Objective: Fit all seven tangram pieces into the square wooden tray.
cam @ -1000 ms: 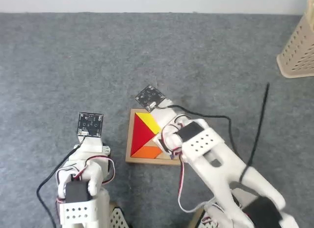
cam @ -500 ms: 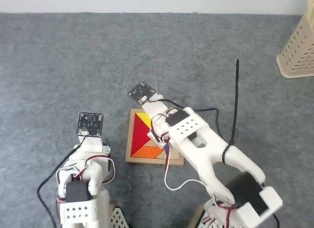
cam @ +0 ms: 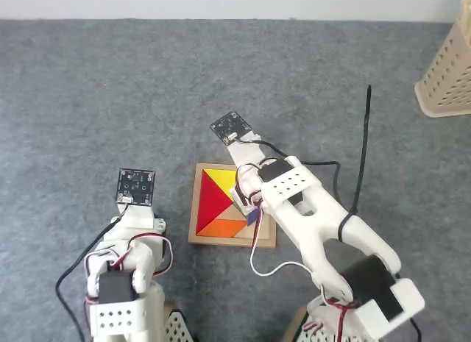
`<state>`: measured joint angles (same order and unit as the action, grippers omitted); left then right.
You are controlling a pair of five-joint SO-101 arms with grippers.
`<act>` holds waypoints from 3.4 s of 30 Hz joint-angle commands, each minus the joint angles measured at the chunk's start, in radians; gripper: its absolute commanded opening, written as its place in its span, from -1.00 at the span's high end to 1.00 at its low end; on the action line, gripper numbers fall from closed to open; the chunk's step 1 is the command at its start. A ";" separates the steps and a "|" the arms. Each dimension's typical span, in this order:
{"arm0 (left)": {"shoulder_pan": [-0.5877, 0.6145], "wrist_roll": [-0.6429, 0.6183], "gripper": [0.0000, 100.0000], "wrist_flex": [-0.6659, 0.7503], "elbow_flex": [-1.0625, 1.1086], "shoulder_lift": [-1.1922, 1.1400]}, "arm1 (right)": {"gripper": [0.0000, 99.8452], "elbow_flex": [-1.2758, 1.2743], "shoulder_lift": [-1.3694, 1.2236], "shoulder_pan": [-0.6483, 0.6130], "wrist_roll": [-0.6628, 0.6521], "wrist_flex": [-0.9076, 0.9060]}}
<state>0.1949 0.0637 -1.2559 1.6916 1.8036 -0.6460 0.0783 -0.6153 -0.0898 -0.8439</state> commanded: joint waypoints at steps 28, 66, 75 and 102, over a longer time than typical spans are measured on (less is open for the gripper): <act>0.000 0.005 0.98 -0.008 -0.007 0.020 | 0.99 -0.101 0.117 0.165 0.009 0.042; 0.000 0.005 0.98 -0.008 -0.007 0.020 | 0.99 -0.183 0.209 0.028 -0.046 0.007; 0.000 0.005 0.98 -0.008 -0.007 0.020 | 0.99 -0.198 0.211 0.019 -0.046 -0.081; 0.000 0.005 0.98 -0.008 -0.007 0.020 | 0.99 -0.196 0.363 -0.012 -0.046 -0.025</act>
<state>0.1949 0.0637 -1.2559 1.6916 1.8036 -0.8700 0.5079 -0.6229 -0.1143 -0.9037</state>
